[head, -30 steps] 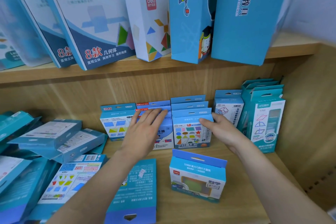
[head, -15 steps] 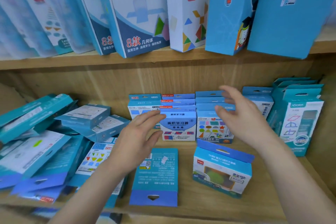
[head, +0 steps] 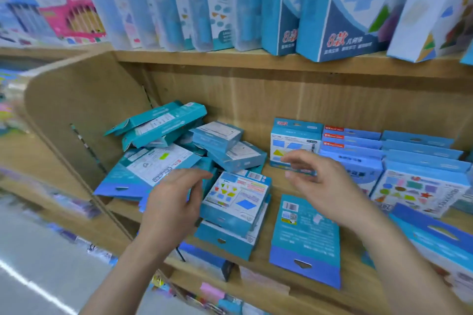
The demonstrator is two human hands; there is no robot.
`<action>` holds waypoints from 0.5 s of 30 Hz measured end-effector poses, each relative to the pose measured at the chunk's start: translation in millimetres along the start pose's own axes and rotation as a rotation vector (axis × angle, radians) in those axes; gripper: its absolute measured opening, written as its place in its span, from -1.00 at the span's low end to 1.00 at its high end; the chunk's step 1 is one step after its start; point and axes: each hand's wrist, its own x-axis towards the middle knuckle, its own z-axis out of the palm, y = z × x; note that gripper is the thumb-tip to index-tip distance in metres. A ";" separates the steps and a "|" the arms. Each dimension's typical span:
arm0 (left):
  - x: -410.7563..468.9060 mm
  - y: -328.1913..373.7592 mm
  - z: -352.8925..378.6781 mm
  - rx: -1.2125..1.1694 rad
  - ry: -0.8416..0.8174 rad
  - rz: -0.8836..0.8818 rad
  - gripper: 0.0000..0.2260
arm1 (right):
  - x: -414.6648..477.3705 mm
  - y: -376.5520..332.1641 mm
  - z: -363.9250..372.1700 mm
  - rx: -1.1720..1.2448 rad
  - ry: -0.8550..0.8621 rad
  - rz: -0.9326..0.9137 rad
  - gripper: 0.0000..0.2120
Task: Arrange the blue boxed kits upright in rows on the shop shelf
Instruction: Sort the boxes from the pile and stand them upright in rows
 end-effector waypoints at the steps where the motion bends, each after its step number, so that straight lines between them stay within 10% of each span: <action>1: -3.0 -8.7 -5.2 0.018 0.025 -0.025 -0.81 | 3.0 -2.2 10.6 0.005 -0.032 -0.001 -0.80; 9: -6.9 -70.2 -29.1 0.251 -0.182 -0.254 -0.57 | 11.1 -27.0 80.7 -0.028 -0.218 -0.009 -0.66; 15: -12.4 -91.3 -23.1 0.313 -0.154 -0.092 -0.74 | 15.4 -43.1 111.1 -0.111 -0.359 -0.054 -0.55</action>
